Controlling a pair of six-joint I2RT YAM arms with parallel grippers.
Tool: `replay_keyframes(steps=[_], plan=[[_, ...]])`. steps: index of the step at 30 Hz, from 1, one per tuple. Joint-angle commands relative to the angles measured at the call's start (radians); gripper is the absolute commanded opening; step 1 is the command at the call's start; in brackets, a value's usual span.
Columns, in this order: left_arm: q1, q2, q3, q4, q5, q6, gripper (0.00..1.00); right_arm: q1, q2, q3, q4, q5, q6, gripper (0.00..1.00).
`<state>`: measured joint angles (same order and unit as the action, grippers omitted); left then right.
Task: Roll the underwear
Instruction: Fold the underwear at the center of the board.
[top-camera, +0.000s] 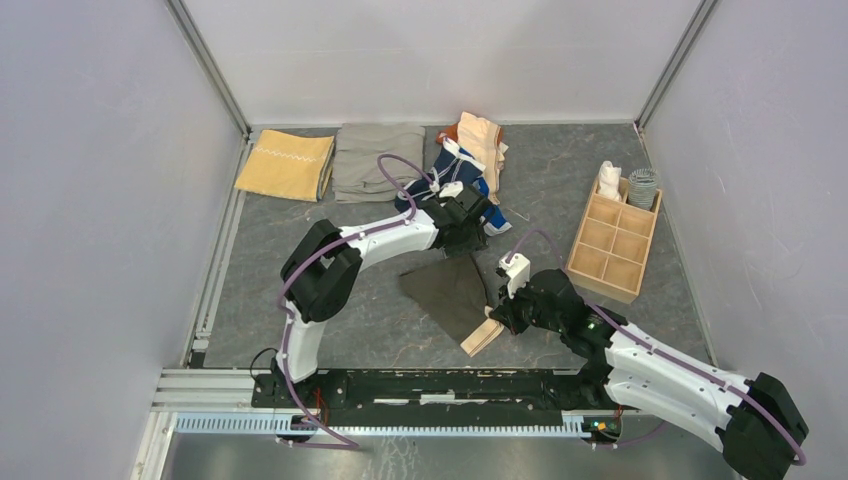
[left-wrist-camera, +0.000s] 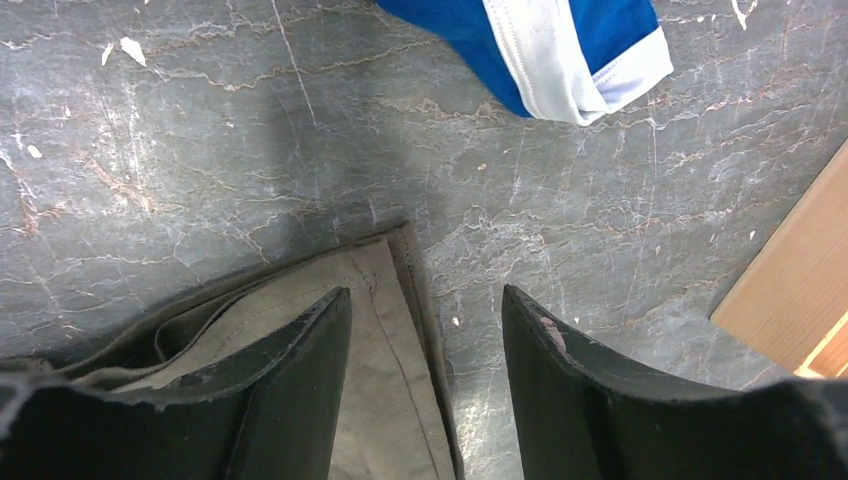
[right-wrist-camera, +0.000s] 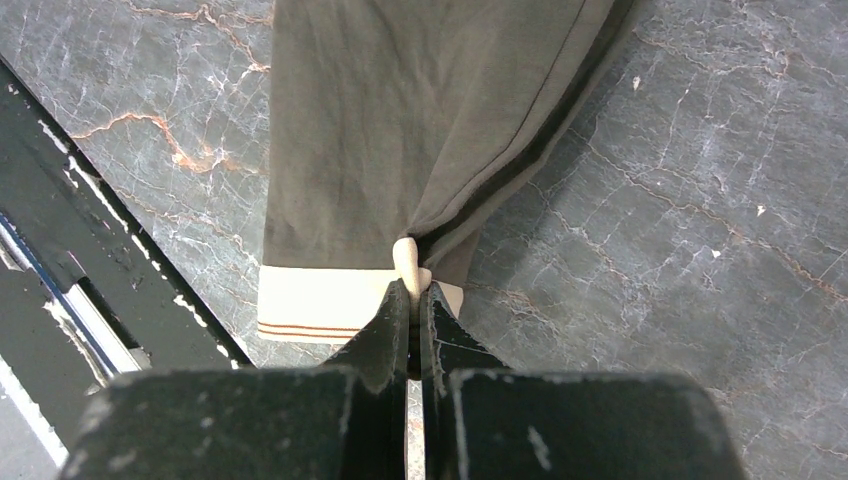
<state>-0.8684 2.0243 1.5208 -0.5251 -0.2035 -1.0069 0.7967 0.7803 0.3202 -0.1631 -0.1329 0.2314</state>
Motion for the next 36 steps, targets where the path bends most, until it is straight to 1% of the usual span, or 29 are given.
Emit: replay_keyframes(steps=[1, 5, 12, 18, 23, 27, 33, 36], plan=[[-0.009, 0.030, 0.043, -0.018, -0.002, -0.044, 0.62, 0.006, 0.002, -0.009, 0.044, 0.004, 0.009, 0.00], [-0.015, 0.049, 0.063, -0.018, 0.017, -0.043, 0.60, 0.005, 0.004, -0.010, 0.043, 0.005, 0.010, 0.00], [-0.030, 0.074, 0.083, -0.018, 0.023, -0.038, 0.59, 0.007, 0.006, -0.010, 0.044, 0.001, 0.006, 0.00], [-0.035, 0.113, 0.064, -0.023, 0.011, -0.027, 0.57, 0.007, 0.009, -0.008, 0.045, -0.002, 0.005, 0.00], [-0.043, 0.132, 0.036, -0.025, 0.002, -0.005, 0.50, 0.007, 0.008, -0.011, 0.045, -0.002, 0.004, 0.00], [-0.061, 0.136, 0.011, -0.061, -0.050, 0.012, 0.47, 0.009, 0.005, -0.008, 0.039, 0.002, 0.003, 0.00], [-0.097, 0.149, -0.024, -0.163, -0.190, 0.023, 0.47, 0.010, -0.001, -0.014, 0.042, 0.004, 0.006, 0.00], [-0.104, 0.170, -0.029, -0.206, -0.227, 0.027, 0.47, 0.009, -0.006, -0.017, 0.045, 0.003, 0.008, 0.00]])
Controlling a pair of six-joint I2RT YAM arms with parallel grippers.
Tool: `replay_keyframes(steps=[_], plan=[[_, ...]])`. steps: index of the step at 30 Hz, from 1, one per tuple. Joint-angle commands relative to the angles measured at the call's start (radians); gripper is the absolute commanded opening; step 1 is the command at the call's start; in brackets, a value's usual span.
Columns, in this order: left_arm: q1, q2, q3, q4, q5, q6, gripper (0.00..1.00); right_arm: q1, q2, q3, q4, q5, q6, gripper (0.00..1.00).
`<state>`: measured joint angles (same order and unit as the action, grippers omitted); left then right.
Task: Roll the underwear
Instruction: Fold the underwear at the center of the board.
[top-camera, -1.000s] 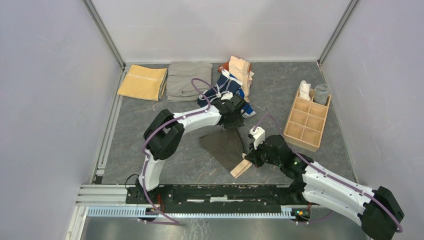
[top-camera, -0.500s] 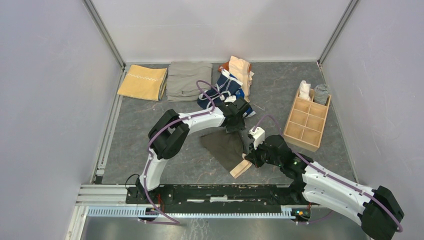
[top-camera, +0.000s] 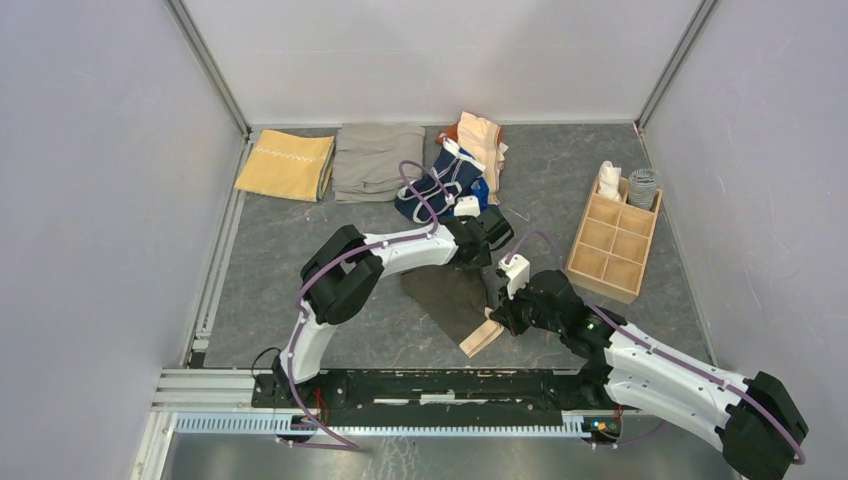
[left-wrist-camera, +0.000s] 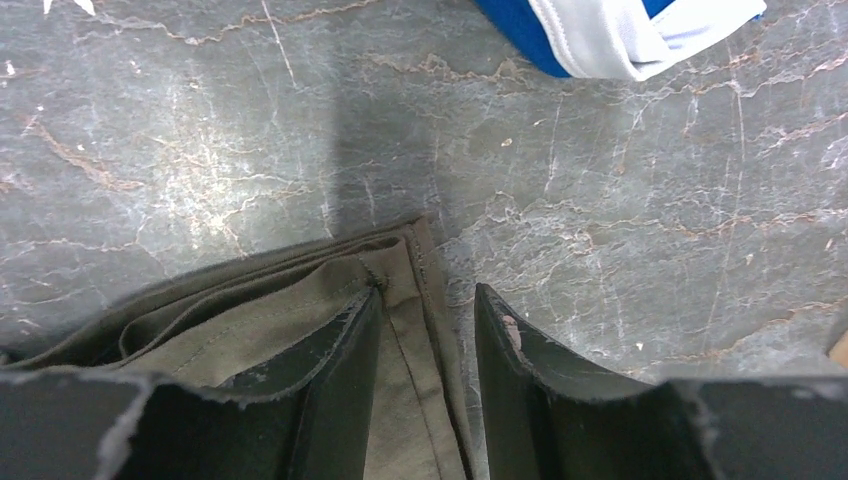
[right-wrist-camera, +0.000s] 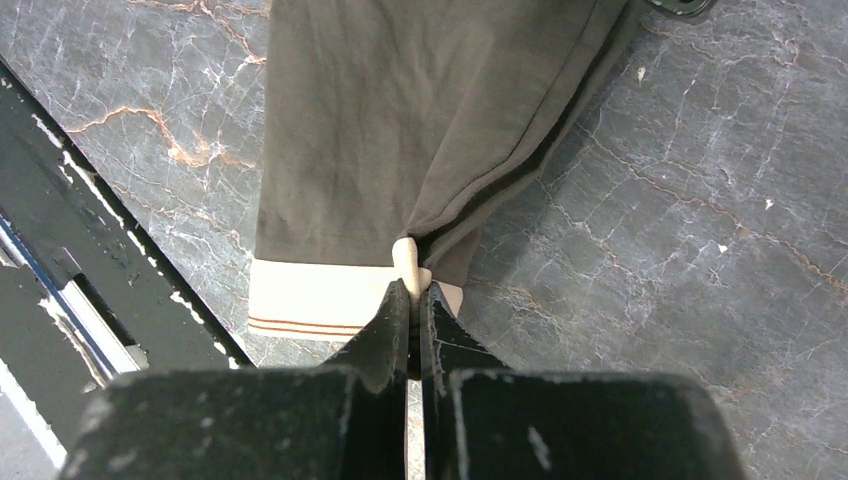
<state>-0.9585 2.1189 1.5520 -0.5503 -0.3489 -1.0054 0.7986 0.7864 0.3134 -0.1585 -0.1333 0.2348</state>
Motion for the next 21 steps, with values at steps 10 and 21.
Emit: replay_keyframes(steps=[10, 21], plan=[[-0.016, 0.100, -0.146, -0.208, -0.063, 0.053, 0.46, 0.006, -0.021, -0.008, 0.033, 0.003, 0.003, 0.00], [-0.019, 0.160, -0.121, -0.262, -0.023, 0.126, 0.32, 0.009, -0.032, -0.013, 0.025, 0.014, -0.004, 0.00]])
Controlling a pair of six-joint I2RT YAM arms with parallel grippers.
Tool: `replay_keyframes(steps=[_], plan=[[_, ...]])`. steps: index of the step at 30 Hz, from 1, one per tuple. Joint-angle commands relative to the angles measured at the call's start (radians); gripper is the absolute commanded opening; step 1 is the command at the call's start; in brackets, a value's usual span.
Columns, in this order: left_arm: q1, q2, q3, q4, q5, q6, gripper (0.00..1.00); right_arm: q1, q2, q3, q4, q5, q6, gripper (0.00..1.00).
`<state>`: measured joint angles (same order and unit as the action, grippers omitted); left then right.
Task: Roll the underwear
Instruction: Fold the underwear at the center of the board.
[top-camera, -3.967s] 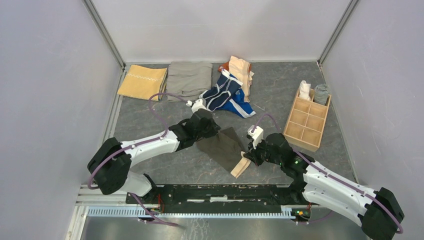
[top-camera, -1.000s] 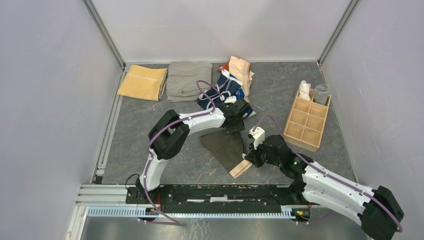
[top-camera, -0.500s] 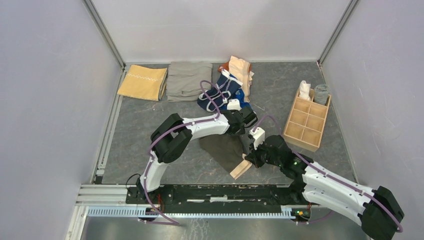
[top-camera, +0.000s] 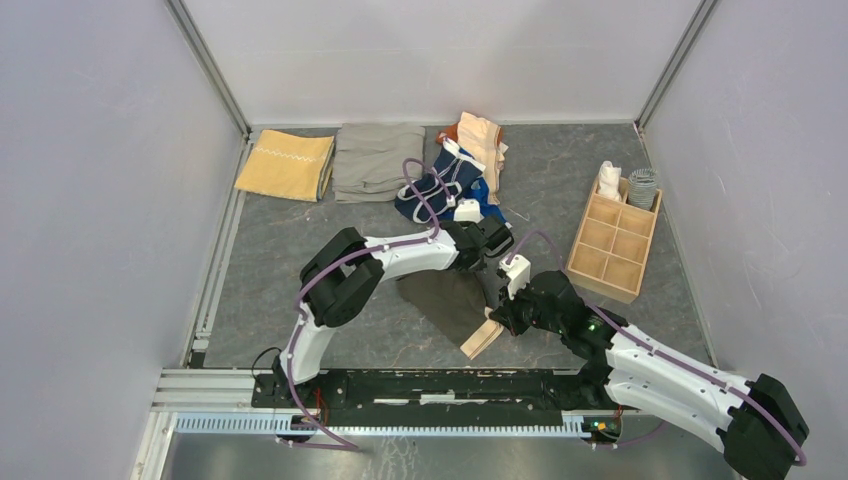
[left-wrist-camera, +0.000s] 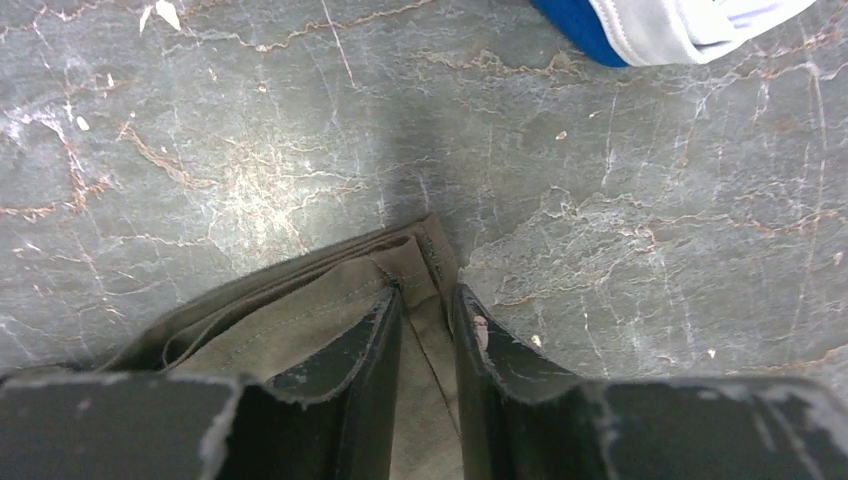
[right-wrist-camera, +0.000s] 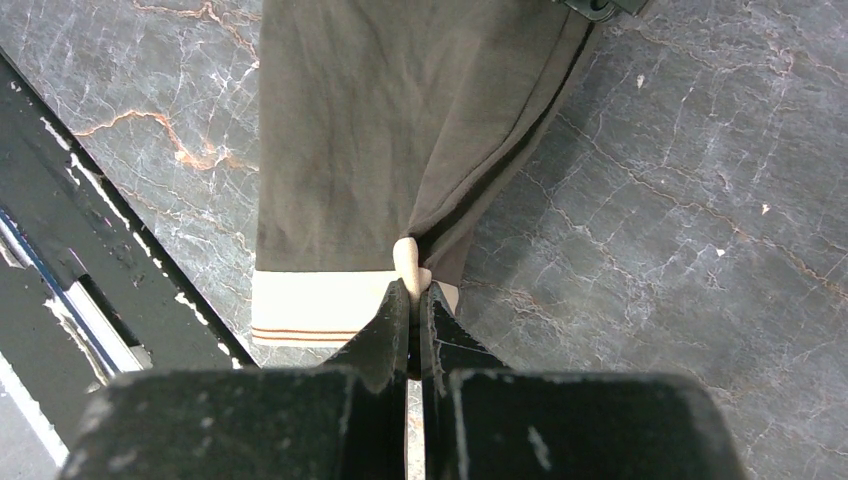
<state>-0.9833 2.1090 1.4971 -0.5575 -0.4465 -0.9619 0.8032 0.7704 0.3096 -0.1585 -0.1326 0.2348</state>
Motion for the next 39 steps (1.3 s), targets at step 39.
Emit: replay_keyframes(steps=[39], plan=[[0.034, -0.331, -0.327, 0.312, 0.104, 0.092, 0.02, 0.003, -0.001, 0.053, -0.033, 0.085, -0.079, 0.00]])
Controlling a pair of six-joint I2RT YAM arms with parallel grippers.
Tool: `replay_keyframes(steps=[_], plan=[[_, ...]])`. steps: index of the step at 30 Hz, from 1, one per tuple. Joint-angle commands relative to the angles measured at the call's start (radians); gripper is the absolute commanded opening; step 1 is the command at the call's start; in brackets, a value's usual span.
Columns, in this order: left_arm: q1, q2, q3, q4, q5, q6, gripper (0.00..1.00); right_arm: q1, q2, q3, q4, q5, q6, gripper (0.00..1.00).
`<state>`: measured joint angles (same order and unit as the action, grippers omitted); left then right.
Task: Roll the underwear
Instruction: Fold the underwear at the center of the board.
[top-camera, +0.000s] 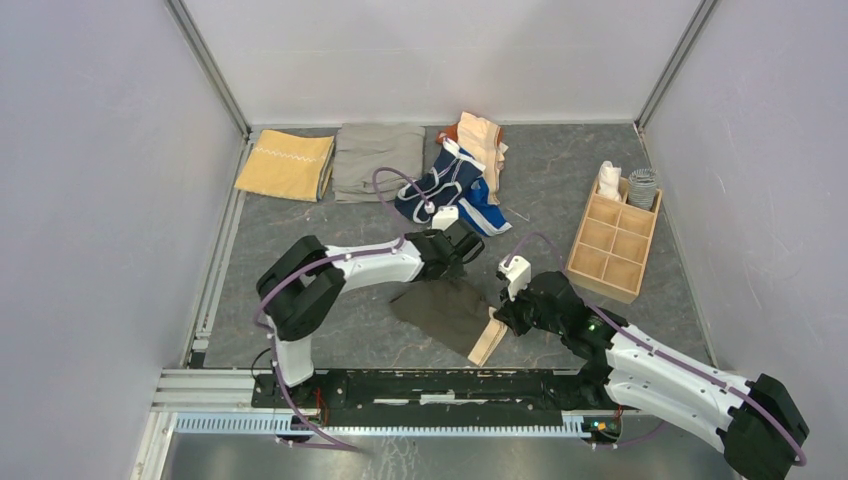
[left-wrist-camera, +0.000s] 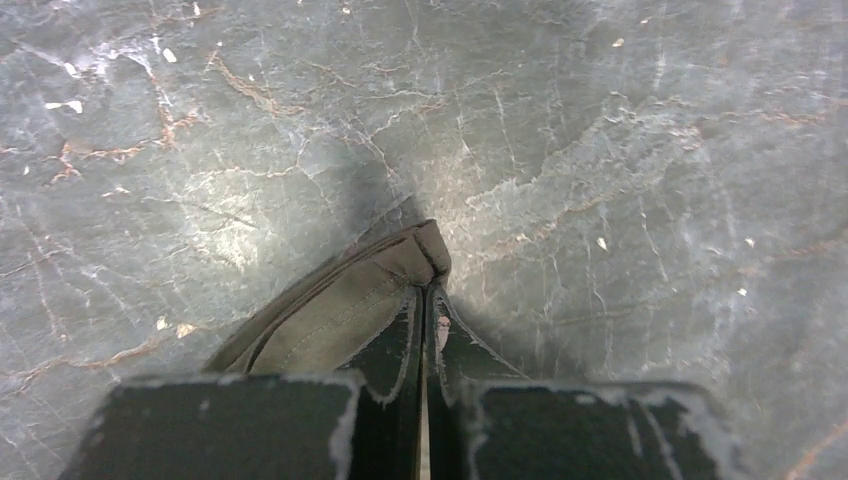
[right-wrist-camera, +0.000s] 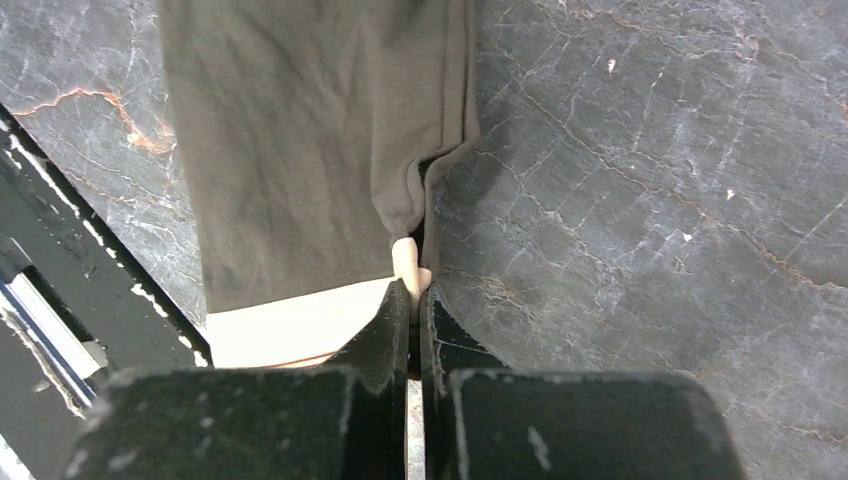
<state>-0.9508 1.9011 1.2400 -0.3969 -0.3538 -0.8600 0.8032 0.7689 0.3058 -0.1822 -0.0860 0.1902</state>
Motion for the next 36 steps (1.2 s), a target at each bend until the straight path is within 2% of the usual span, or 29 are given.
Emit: replay_keyframes(steps=[1, 12, 27, 36], plan=[[0.001, -0.144, -0.092, 0.172, 0.012, -0.013, 0.02, 0.005, 0.002, 0.061, -0.011, 0.041, -0.038, 0.00], [0.003, -0.343, -0.269, 0.341, 0.006, -0.027, 0.02, 0.005, 0.014, 0.083, -0.014, 0.032, -0.054, 0.00], [0.001, -0.678, -0.636, 0.522, -0.034, -0.130, 0.02, 0.009, 0.045, 0.159, -0.056, 0.015, -0.103, 0.00], [-0.025, -0.824, -0.811, 0.584, -0.001, -0.198, 0.02, 0.083, 0.042, 0.168, -0.057, 0.005, -0.173, 0.00]])
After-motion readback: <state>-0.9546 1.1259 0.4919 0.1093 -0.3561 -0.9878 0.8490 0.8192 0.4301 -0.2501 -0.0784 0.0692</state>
